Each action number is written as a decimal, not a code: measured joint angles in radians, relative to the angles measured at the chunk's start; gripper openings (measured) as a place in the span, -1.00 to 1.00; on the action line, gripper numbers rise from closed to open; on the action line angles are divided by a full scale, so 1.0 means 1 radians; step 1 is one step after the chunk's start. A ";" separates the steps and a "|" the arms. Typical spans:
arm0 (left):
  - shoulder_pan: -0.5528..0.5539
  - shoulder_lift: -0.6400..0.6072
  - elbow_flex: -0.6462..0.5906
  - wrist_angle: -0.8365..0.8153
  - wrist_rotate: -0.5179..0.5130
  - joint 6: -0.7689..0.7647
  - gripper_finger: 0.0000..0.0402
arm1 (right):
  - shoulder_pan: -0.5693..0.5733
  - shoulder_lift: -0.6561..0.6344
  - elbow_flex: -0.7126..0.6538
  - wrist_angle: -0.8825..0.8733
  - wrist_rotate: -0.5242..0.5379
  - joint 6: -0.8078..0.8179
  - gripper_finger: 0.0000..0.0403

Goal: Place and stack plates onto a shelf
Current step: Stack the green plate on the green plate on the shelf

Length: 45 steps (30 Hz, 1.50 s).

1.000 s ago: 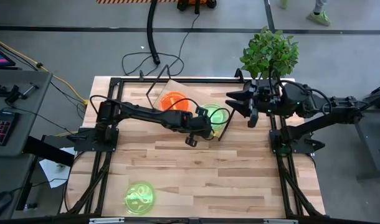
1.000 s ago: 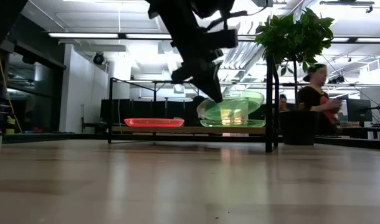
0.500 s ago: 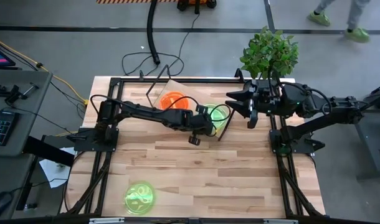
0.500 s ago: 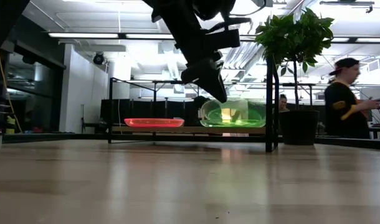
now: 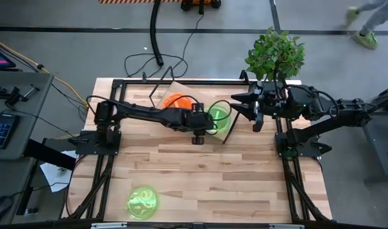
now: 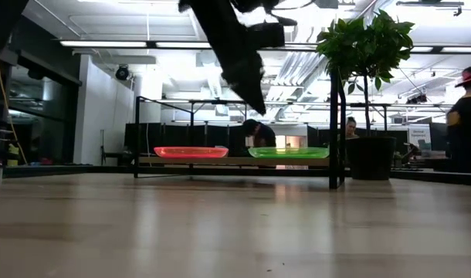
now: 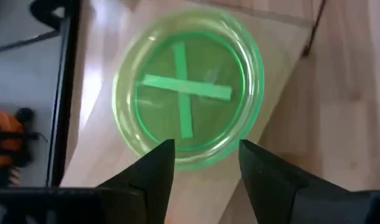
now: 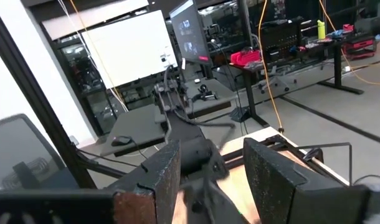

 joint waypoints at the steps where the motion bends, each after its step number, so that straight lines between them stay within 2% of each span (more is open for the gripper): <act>1: -0.002 -0.019 0.000 -0.016 0.007 -0.043 -0.16 | 0.000 0.000 0.000 -0.001 0.000 -0.010 -0.23; 4: -0.005 -0.093 0.000 -0.085 0.078 -0.221 -0.15 | 0.000 0.000 0.000 -0.007 -0.002 -0.036 -0.23; 8: -0.025 -0.243 -0.064 -0.011 0.182 -0.407 -0.15 | 0.000 0.000 -0.001 -0.041 -0.021 -0.048 -0.23; 12: -0.078 -0.435 -0.201 0.133 0.238 -0.452 -0.15 | 0.000 0.000 -0.001 -0.056 -0.027 -0.018 -0.23; 15: -0.118 -0.577 -0.319 0.132 0.316 -0.479 -0.15 | 0.000 0.000 -0.001 -0.070 -0.050 -0.004 -0.23; 19: -0.176 -0.717 -0.477 0.134 0.531 -0.578 -0.15 | 0.000 0.000 -0.001 -0.096 -0.054 -0.004 -0.23; 21: -0.225 -0.755 -0.549 0.113 0.603 -0.594 -0.15 | 0.000 0.001 -0.001 -0.105 -0.054 -0.006 -0.23; 26: -0.363 -0.759 -0.711 0.075 0.629 -0.539 -0.15 | 0.000 0.001 -0.001 -0.116 -0.050 -0.006 -0.23; 33: -0.479 -0.674 -0.870 0.230 0.623 -0.504 -0.15 | 0.000 0.014 -0.001 -0.129 -0.028 0.039 -0.23; 35: -0.500 -0.629 -0.886 0.317 0.644 -0.497 -0.15 | 0.000 0.016 -0.001 -0.150 -0.026 0.041 -0.23; 45: -0.585 -0.434 -0.891 0.408 0.717 -0.454 -0.15 | 0.000 0.041 0.000 -0.187 -0.027 0.094 -0.23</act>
